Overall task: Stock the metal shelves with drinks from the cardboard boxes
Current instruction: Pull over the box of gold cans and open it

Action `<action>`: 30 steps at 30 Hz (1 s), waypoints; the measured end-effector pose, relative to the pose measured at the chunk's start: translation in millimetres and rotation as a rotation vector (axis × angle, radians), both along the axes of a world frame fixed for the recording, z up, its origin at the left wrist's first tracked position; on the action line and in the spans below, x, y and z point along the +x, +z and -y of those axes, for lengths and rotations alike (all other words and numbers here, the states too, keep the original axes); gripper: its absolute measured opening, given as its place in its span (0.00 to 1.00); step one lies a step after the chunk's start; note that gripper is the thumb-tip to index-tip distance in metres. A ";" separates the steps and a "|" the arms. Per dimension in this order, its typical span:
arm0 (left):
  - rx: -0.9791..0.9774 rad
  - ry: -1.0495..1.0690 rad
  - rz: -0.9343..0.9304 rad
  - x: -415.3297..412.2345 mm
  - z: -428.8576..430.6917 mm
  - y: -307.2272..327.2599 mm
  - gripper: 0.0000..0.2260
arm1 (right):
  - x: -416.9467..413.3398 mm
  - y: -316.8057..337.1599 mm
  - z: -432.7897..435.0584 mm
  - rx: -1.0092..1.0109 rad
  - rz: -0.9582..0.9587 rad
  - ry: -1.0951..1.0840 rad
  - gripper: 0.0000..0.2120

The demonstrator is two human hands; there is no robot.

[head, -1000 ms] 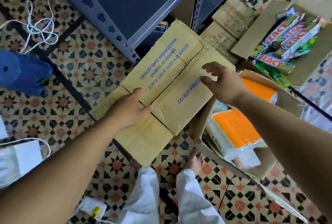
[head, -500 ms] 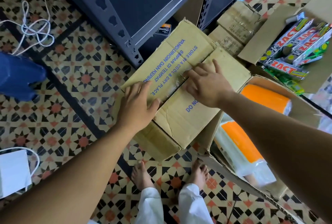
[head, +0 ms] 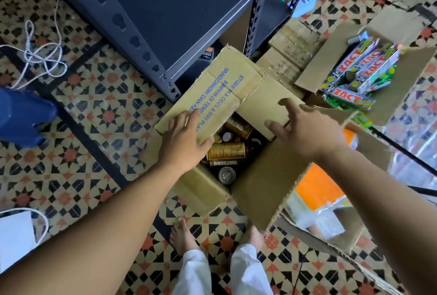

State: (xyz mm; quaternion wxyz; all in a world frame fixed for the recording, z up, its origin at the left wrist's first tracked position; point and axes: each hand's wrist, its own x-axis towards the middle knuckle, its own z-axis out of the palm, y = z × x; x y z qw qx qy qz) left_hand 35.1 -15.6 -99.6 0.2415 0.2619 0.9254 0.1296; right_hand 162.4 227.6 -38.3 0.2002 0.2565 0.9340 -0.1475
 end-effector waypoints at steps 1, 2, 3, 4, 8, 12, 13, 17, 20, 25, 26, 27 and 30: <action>-0.017 -0.009 -0.014 -0.1 -1.9 -2.8 0.38 | 5.2 -7.2 -0.4 -0.027 0.013 -0.042 0.31; -0.035 -0.014 -0.027 -0.5 -3.4 -5.7 0.40 | 9.6 -15.9 -1.6 -0.054 0.022 -0.078 0.32; -0.052 -0.019 -0.042 -0.9 -4.2 -9.4 0.42 | 12.2 -25.3 -3.1 -0.080 0.027 -0.104 0.35; -0.071 -0.027 -0.060 -1.4 -4.1 -12.8 0.45 | 13.6 -35.9 -4.8 -0.101 0.029 -0.122 0.37; -0.162 -0.055 -0.102 -2.7 4.0 -28.2 0.54 | 7.3 -73.7 -7.0 -0.052 0.037 -0.082 0.48; -0.232 -0.015 -0.085 -0.9 18.0 -41.2 0.57 | -9.3 -100.0 0.7 0.101 0.014 -0.046 0.57; -0.242 -0.008 -0.097 -0.3 22.1 -43.1 0.57 | -12.7 -103.1 2.6 0.110 0.017 -0.040 0.60; -0.216 -0.004 -0.151 1.5 31.7 -45.4 0.54 | -15.3 -111.6 5.0 0.126 0.008 -0.004 0.66; -0.137 0.015 -0.163 4.4 36.7 -45.9 0.51 | -13.0 -114.4 4.7 0.139 -0.038 -0.016 0.65; -0.002 0.078 -0.155 12.0 44.4 -38.4 0.48 | -3.5 -116.1 -2.0 0.111 -0.117 -0.005 0.62; 0.019 0.088 -0.151 12.5 44.5 -35.9 0.47 | -0.9 -116.0 -3.0 0.101 -0.136 0.007 0.60; 0.039 0.098 -0.149 13.1 44.6 -33.5 0.46 | 2.0 -115.6 -3.3 0.091 -0.160 0.019 0.59; 0.116 0.124 -0.147 14.9 44.8 -27.3 0.41 | 12.0 -112.7 -0.9 0.031 -0.252 0.023 0.52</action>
